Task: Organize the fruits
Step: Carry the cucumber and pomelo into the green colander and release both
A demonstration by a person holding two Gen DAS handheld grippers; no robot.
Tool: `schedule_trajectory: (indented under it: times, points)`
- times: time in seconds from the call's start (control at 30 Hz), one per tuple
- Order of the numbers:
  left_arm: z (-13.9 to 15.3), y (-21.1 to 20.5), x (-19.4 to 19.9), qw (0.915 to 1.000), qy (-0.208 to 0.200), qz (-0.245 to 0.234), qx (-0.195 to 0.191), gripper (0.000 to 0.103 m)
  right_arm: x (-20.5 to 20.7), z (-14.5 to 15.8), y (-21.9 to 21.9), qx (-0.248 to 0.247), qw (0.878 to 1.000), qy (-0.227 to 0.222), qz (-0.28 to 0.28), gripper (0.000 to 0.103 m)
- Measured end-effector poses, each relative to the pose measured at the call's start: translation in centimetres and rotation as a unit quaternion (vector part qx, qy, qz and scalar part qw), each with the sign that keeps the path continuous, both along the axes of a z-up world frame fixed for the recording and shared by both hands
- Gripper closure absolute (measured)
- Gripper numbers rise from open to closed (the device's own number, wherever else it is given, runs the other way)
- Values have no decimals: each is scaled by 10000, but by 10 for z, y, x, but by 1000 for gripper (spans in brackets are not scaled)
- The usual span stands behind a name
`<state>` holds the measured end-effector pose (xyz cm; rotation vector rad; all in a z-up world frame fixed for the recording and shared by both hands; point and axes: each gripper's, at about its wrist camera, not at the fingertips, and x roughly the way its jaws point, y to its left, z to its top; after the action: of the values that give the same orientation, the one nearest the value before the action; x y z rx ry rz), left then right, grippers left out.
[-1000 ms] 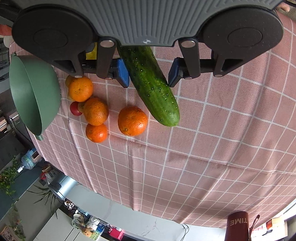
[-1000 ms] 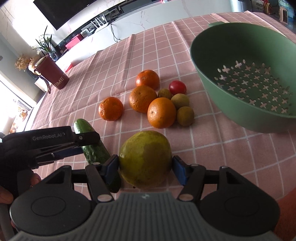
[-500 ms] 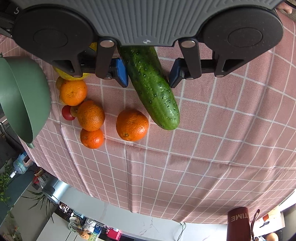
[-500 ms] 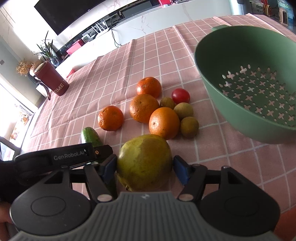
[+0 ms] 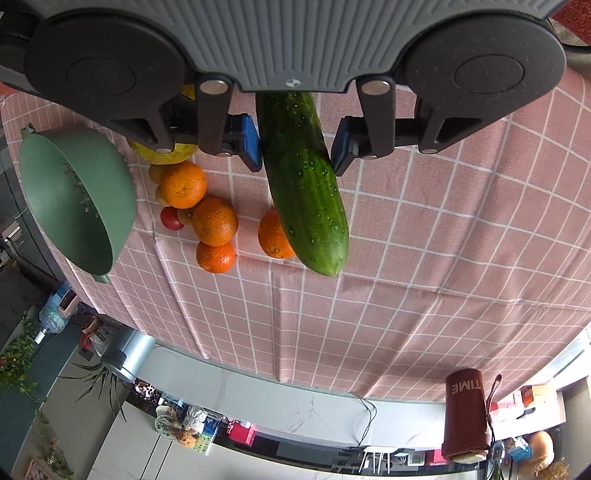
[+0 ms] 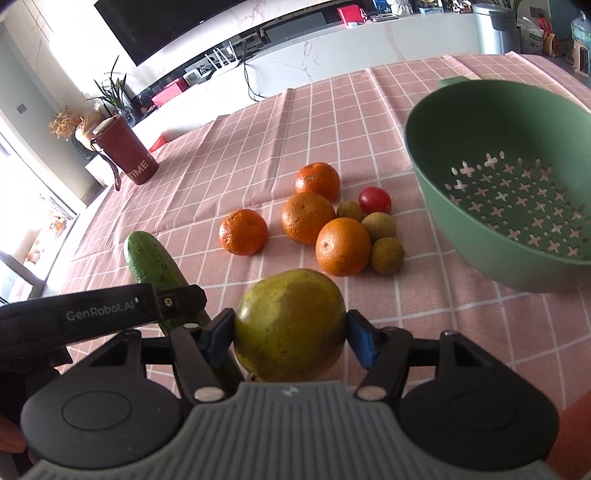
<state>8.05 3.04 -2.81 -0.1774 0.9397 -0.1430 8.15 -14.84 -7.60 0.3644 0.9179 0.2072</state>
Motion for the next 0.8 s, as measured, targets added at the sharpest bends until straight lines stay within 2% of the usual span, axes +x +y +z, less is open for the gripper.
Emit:
schedule_trajectory:
  times: [0.23,0.5,0.63,0.8]
  points:
    - [45,-12,-23,9976,-669,-170,-27,60,-27,35,-17,-238,9984,-503,-86,41]
    - [98,-48,-30,9890,-1361,-574,-20,61,-42,79,-52,-416,9943,-977,-107,41]
    - [113,-74,-24,9849,-1504,-844,-163,61,-41,104,-75,-727,9896,-1243,-38,41]
    - [117,-116,-8,9802,-1466,-1304,-283,61,-34,124,-109,-1159,9841,-1347,35,41]
